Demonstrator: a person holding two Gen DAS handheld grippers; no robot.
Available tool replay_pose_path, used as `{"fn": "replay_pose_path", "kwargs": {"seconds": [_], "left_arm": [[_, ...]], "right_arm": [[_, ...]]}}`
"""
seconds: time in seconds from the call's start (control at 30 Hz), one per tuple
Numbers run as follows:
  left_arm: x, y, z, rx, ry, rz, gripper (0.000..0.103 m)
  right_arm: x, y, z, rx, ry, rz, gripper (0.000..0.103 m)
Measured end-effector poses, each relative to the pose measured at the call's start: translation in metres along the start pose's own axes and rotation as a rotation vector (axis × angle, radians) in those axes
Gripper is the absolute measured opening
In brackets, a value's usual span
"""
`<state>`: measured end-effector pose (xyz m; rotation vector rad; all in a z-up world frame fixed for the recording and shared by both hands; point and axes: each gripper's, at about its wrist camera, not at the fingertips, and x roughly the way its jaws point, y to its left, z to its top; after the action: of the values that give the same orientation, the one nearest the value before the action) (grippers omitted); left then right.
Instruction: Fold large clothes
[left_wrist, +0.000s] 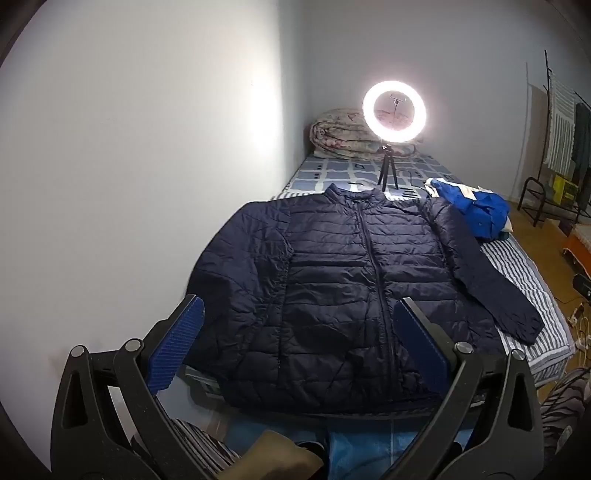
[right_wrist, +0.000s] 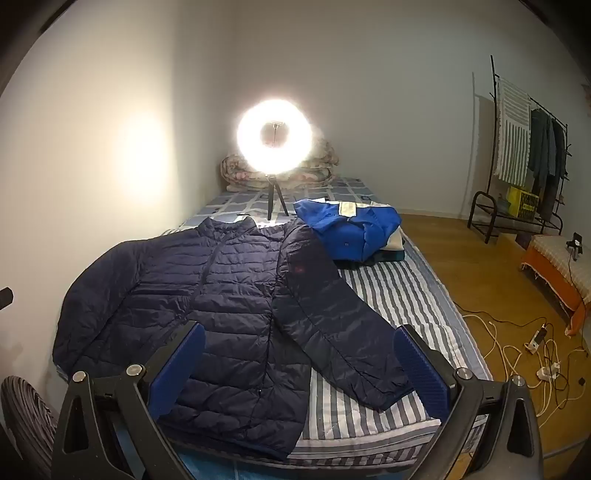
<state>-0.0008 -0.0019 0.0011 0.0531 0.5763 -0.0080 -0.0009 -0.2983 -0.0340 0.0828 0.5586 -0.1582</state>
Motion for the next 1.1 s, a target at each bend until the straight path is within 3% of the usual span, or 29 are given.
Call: {"fn": "replay_pose_path", "kwargs": {"seconds": [0.13,1.1], "left_arm": [[-0.007,0.002,-0.001,-0.005,-0.033,0.008,0.103],[-0.02,0.007,0.012,-0.035,-0.058,0.013,0.103]], "right_arm": [[-0.001,-0.001,0.0,-0.001,-0.001,0.001,0.103],[-0.013,0.003,0.006,-0.007,-0.018,-0.008,0.103]]}}
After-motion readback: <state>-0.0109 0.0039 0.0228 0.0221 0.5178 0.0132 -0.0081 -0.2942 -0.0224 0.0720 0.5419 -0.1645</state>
